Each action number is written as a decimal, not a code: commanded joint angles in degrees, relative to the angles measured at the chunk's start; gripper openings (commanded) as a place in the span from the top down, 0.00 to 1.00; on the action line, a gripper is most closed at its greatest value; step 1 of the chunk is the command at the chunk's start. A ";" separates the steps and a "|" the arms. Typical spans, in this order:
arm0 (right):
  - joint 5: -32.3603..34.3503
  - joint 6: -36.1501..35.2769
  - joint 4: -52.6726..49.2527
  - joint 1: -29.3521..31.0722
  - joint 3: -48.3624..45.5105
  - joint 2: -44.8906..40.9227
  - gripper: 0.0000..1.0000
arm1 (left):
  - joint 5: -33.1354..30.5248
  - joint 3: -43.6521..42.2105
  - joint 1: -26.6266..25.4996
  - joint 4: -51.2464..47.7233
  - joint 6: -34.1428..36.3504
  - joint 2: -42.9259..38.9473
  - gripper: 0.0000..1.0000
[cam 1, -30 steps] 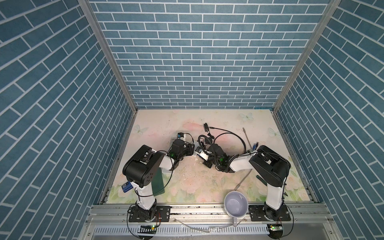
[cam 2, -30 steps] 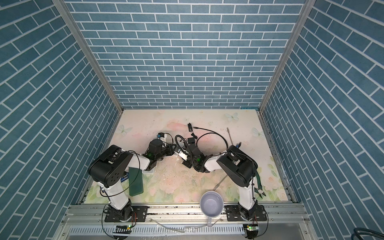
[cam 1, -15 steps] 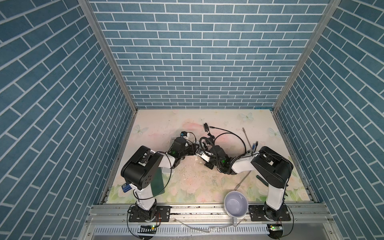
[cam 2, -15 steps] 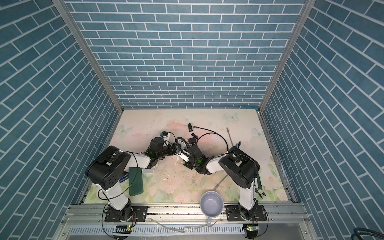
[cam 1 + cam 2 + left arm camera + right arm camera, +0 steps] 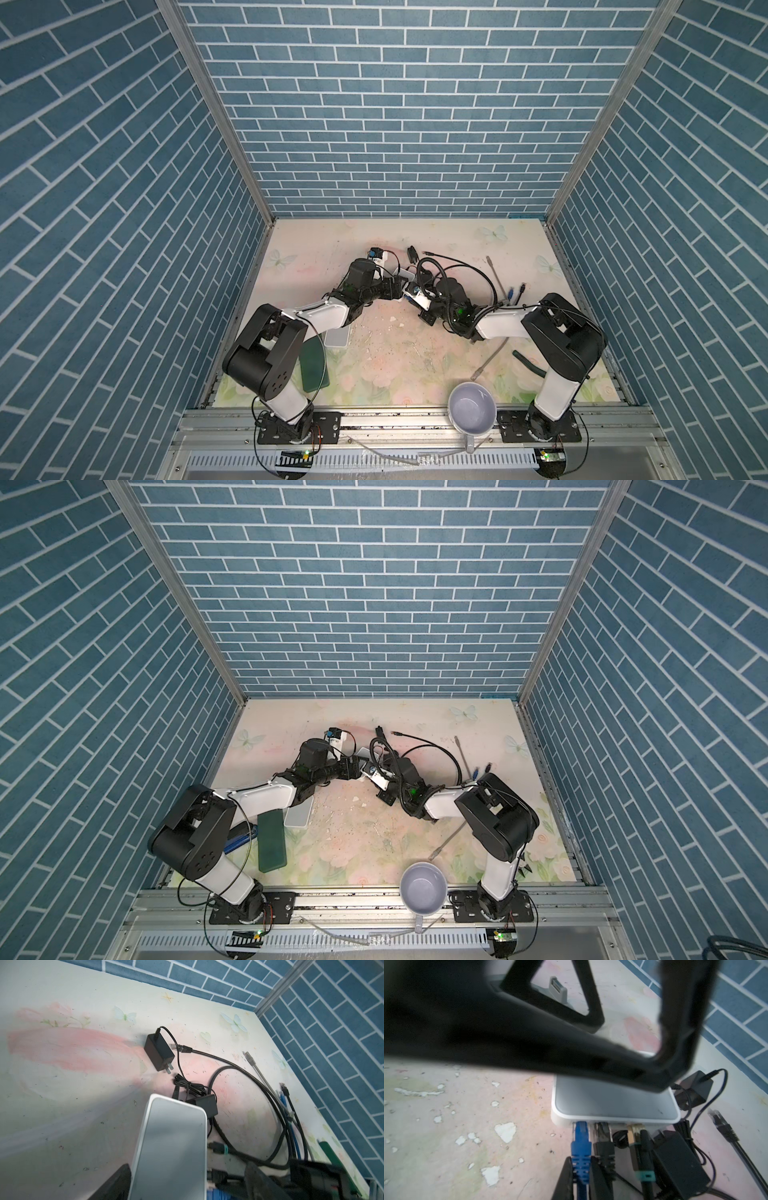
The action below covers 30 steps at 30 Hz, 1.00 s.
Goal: Insert the plug into the switch port
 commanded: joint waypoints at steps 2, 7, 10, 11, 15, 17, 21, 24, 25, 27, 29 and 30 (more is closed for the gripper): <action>0.20 1.13 1.17 -1.28 4.92 0.64 1.00 | 0.01 1.15 -1.52 -3.96 2.06 -3.24 0.00; -0.30 1.49 -0.28 -2.45 8.72 2.88 1.00 | -2.32 0.08 -1.14 -4.78 2.60 -6.72 0.01; -1.03 1.60 -0.84 -2.88 11.16 4.33 1.00 | -3.54 -0.91 -0.98 -5.15 3.24 -9.03 0.00; -1.36 1.69 -0.53 -2.93 11.63 4.61 1.00 | -3.90 -1.22 -0.96 -5.41 3.48 -9.70 0.01; -4.65 1.53 -2.12 -2.96 14.61 5.93 1.00 | -5.03 -3.13 -0.82 -5.36 3.96 -12.06 0.00; -7.42 1.40 -3.98 -2.97 16.57 7.07 1.00 | -5.65 -4.10 -0.78 -5.34 3.82 -13.01 0.00; -12.17 2.23 -9.09 -2.79 21.44 9.86 1.00 | -6.26 -5.54 -0.70 -4.96 3.82 -14.17 0.00; -13.18 4.16 -10.52 -2.53 23.71 11.93 1.00 | -6.75 -7.07 -0.74 -4.82 3.79 -14.80 0.00; -12.93 4.77 -11.24 -2.30 24.45 12.61 1.00 | -6.95 -7.40 -0.72 -4.79 3.71 -15.03 0.00; -12.71 5.67 -13.21 -2.10 25.78 13.85 1.00 | -7.38 -7.88 -0.67 -4.94 3.66 -15.43 0.00; -12.00 6.14 -15.60 -1.76 27.29 14.74 1.00 | -7.63 -8.12 -0.63 -5.17 3.76 -15.66 0.00; -11.84 6.06 -16.59 -1.66 27.94 14.96 1.00 | -7.68 -8.32 -0.61 -5.18 3.77 -15.65 0.00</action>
